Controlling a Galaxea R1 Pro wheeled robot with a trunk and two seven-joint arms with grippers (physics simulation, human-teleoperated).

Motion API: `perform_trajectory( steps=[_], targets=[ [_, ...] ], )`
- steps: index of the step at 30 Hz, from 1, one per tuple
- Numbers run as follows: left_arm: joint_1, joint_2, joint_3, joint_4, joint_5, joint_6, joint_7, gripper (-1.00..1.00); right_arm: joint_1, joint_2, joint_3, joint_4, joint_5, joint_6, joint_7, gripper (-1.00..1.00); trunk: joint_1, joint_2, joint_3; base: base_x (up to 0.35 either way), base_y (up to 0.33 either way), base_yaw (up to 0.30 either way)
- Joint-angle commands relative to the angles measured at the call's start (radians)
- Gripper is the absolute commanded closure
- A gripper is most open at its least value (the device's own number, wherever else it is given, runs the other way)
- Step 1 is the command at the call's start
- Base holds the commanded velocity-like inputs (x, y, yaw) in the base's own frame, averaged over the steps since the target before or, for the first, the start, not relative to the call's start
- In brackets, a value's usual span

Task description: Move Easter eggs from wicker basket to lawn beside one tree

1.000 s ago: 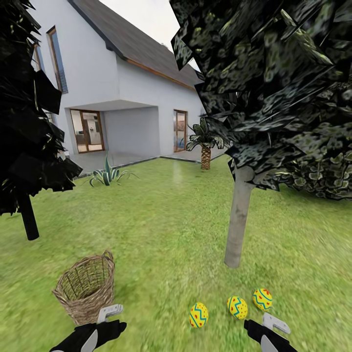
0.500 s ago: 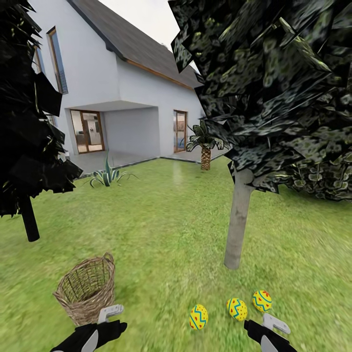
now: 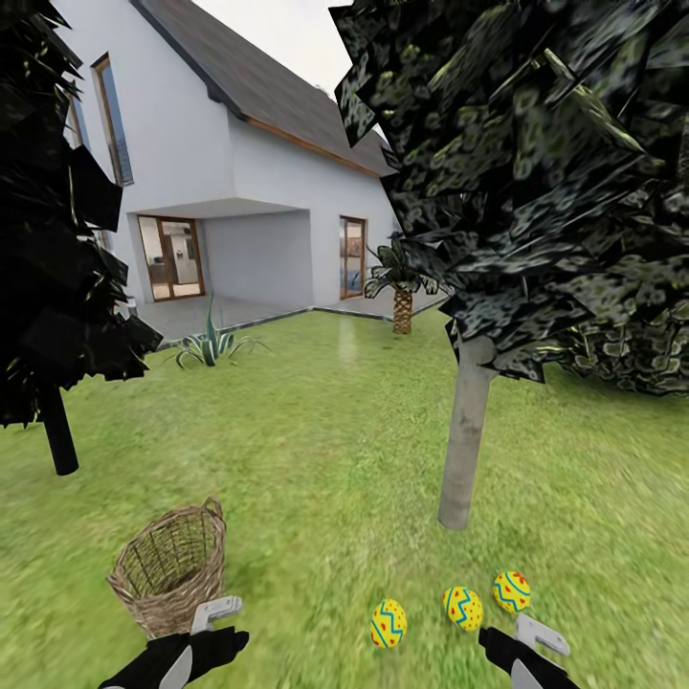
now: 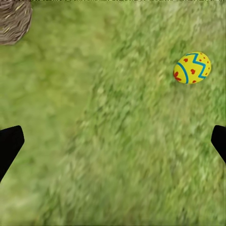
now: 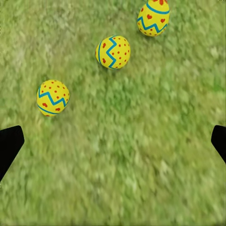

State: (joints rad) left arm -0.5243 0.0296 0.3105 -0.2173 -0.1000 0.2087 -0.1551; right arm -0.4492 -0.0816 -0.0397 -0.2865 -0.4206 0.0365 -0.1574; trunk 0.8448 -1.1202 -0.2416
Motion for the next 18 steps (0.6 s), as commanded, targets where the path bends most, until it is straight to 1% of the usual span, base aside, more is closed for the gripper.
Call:
perform_trajectory(
  steps=[1,7,13,18],
  targets=[
    [0.0,0.0,0.009,-0.002,-0.01,0.006,-0.006,-1.0,0.0,0.0,-0.003,-0.002,-0.003,0.003,-0.002,-1.0,-0.004,0.006,0.002,0.0,0.0,0.0],
    [0.0,0.001,0.009,-0.002,-0.01,0.005,-0.006,-1.0,0.0,0.001,-0.003,-0.003,-0.007,0.002,0.0,-1.0,-0.027,0.048,0.02,0.0,0.0,0.0],
    [0.0,0.001,0.009,-0.002,-0.01,0.006,-0.006,-1.0,0.0,0.018,-0.003,-0.003,-0.004,0.005,0.0,-1.0,-0.05,0.09,0.032,0.0,0.0,0.0],
    [0.0,0.0,0.009,-0.002,-0.01,0.005,-0.006,-1.0,0.0,0.021,-0.003,-0.003,-0.003,0.005,-0.001,-1.0,-0.069,0.125,0.04,0.0,0.0,0.0]
  ],
)
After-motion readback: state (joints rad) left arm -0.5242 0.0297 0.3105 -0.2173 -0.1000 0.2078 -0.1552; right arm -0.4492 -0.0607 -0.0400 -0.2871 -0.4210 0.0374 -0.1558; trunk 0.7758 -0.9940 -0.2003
